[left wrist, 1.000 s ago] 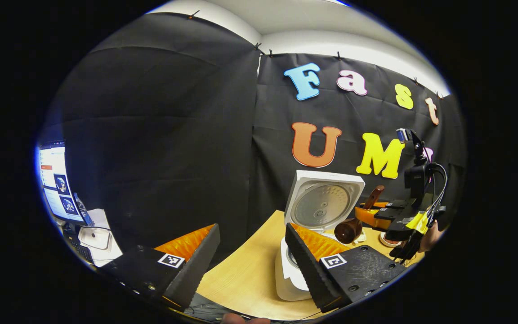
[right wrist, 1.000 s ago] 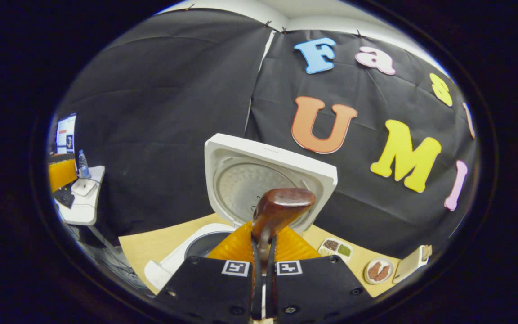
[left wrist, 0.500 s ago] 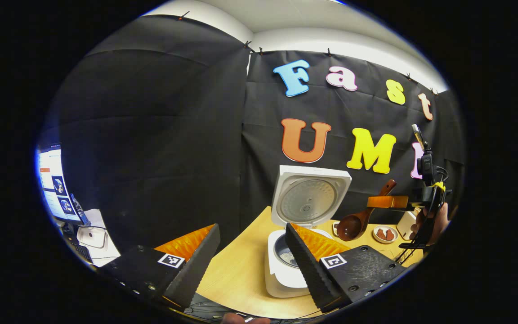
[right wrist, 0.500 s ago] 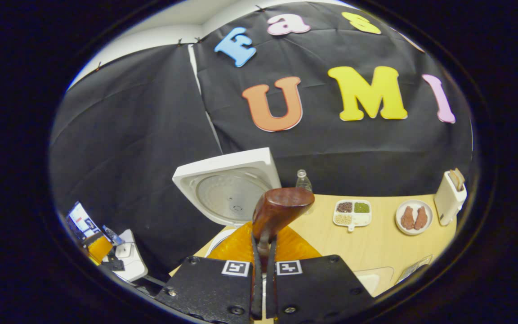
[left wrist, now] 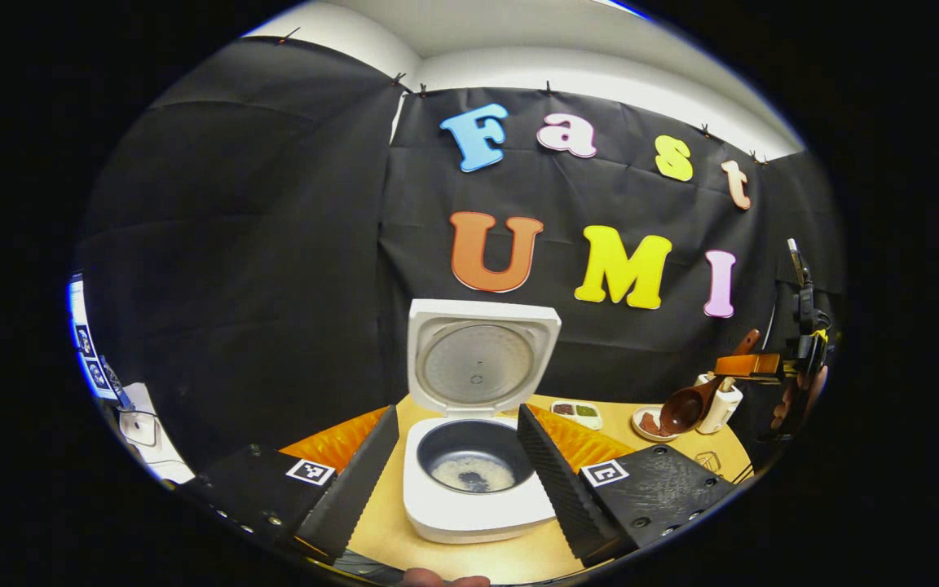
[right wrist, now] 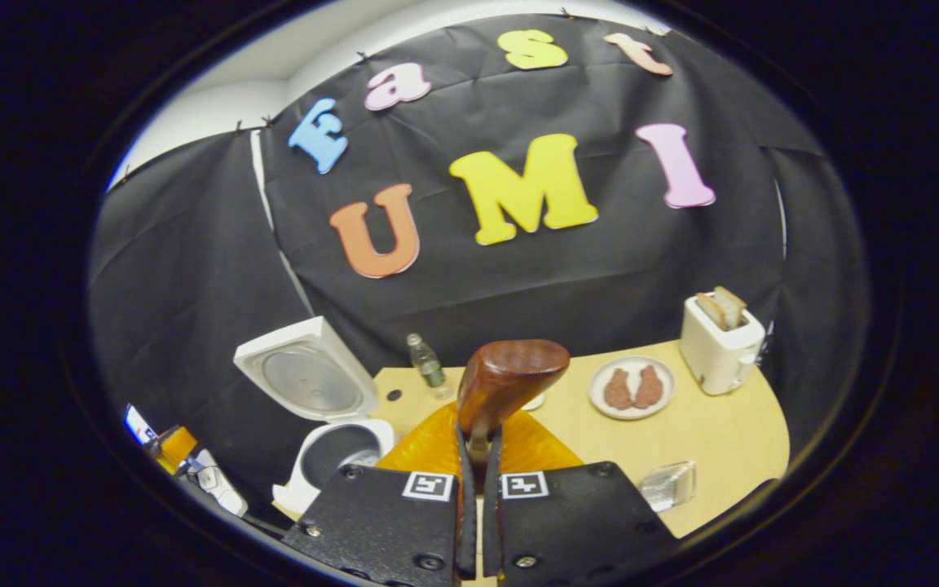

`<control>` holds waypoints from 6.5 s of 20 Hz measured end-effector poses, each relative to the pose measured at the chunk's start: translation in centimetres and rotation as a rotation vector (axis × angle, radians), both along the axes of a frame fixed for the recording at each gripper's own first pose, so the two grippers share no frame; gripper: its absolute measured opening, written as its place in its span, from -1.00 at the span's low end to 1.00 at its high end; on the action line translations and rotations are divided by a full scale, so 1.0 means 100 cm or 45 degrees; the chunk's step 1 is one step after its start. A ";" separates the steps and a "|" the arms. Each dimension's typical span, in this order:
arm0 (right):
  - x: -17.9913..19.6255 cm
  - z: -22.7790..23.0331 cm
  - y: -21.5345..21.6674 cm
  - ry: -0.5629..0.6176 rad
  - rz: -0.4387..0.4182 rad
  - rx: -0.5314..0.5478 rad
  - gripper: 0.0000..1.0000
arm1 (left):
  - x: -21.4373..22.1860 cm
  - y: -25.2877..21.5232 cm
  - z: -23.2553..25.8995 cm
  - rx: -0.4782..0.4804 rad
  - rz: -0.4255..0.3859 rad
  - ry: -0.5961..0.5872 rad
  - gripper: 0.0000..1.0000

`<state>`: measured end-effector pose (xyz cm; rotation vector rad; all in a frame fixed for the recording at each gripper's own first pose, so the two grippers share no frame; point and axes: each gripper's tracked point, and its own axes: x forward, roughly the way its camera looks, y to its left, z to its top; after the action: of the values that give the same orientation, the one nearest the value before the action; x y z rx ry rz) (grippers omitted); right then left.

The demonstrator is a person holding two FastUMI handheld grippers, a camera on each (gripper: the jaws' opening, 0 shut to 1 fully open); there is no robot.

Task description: Close the left gripper, press the button to open the rice cooker; take a wooden spoon from the chopstick holder with the right hand, scoop a spoonful of rice and pour it into the rice cooker, then put the wooden spoon back into the chopstick holder.

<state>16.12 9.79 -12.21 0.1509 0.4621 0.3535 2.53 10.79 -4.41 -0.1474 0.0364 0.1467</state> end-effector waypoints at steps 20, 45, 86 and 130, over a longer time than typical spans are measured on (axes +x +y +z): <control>0.029 -0.184 -0.188 0.191 -0.212 -0.234 -0.84 | 0.010 -0.059 -0.015 0.017 0.053 0.163 0.89; -0.022 0.007 -0.236 -0.302 -0.354 -0.410 1.00 | 0.155 -0.006 0.101 -0.105 -0.075 0.292 0.89; -0.082 -0.004 -0.108 -0.254 0.044 -0.373 1.00 | 0.086 -0.034 -0.167 -0.336 -0.165 1.373 0.65; -0.125 0.097 -0.010 -0.491 -0.084 -0.171 1.00 | -0.011 -0.047 0.077 -0.028 -0.025 -0.103 0.89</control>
<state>3.58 8.76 -2.55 -0.0339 0.0981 0.2776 1.41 6.08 3.30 -0.1746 -0.0415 0.1206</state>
